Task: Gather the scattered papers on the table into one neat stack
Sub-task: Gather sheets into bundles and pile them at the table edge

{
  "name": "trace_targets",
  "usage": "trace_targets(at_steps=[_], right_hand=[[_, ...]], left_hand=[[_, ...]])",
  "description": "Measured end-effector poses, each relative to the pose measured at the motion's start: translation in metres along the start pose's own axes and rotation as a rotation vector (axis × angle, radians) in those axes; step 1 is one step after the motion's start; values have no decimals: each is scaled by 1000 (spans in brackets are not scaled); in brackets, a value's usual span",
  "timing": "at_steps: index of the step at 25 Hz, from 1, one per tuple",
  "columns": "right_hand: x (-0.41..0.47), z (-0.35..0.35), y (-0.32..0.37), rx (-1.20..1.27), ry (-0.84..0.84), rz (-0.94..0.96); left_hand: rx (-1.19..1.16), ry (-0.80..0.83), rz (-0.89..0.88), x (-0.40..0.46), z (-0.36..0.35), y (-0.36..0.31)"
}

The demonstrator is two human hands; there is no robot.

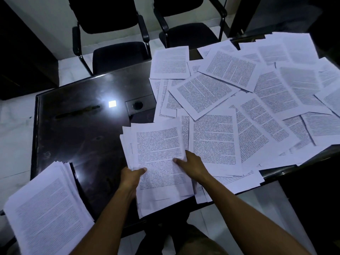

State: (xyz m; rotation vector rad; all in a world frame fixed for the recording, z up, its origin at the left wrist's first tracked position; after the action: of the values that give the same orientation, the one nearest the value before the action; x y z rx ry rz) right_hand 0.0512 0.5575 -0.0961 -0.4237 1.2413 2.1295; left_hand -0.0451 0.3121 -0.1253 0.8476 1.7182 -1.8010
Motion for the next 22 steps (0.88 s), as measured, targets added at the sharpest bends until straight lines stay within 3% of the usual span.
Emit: trace_targets(at_steps=[4, 10, 16, 22], right_hand=[[-1, -2, -6, 110, -157, -137], [-16, -32, 31, -157, -221, -75], [-16, -82, 60, -392, -134, -70], [-23, -121, 67, -392, -51, -81]], left_hand=[[-26, 4, 87, 2, 63, -2], [-184, 99, 202, -2, 122, -1], [-212, 193, 303, 0, 146, 14], [-249, 230, 295, -9, 133, 23]])
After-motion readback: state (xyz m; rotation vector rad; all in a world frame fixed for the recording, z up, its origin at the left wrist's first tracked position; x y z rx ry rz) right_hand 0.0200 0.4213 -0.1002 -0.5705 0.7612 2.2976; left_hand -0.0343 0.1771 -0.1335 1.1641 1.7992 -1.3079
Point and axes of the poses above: each hand's wrist, its own x-axis towards the middle knuckle, its own z-axis out of the back of the hand, y = z × x, the point moved 8 cm from there along x, towards the middle knuckle, and after that the axes turned 9 degrees about -x, right-handed, at the moved point
